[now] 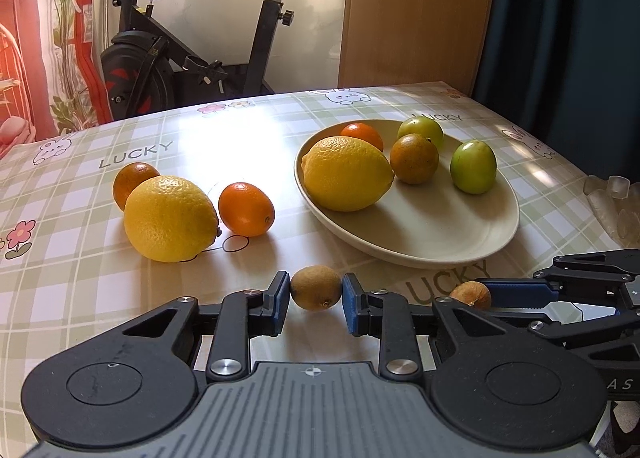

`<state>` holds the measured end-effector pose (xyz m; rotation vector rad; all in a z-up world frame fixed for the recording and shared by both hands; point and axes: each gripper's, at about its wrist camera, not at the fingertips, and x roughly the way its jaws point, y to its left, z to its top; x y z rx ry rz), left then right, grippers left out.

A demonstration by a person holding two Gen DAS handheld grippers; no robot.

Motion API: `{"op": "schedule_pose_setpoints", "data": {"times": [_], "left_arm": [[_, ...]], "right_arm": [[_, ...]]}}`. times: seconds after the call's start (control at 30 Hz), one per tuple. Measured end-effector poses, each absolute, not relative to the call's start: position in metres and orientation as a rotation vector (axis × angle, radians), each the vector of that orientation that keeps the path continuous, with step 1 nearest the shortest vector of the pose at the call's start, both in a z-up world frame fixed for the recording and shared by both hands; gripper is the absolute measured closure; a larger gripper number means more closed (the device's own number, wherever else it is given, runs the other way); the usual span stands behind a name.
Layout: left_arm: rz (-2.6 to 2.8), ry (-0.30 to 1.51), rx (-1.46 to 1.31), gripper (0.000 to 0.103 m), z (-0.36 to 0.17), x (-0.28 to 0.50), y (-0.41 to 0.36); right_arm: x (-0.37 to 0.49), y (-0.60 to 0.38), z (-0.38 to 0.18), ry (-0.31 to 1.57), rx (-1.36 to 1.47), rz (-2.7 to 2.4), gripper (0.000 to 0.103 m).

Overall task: Organize fruits
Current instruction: 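Carry the brown kiwi with the right gripper over the plate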

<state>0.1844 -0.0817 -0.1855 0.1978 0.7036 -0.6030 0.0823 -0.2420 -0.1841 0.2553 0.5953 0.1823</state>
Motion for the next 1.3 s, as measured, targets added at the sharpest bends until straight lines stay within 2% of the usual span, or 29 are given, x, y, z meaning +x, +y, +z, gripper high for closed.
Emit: {"op": "schedule_pose_setpoints", "data": {"times": [0.3,0.57,0.8,1.3], "left_arm": [[-0.647,0.638,0.139,0.073,-0.156,0.168,-0.078],[-0.721,0.594,0.115,0.073,-0.139,0.169,-0.114],[-0.747,0.643,0.105,0.073,-0.151,0.19,-0.147],[-0.713,0.745,0.087,0.073,-0.176,0.229,-0.175]], "right_arm": [[0.077,-0.242,-0.181,0.573,0.254,0.171,0.072],[0.071,-0.254,-0.167,0.523,0.31,0.146,0.072],[0.078,-0.273,-0.156,0.491,0.24,0.062,0.072],[0.125,-0.295,-0.173,0.52,0.093,0.015,0.072]]}}
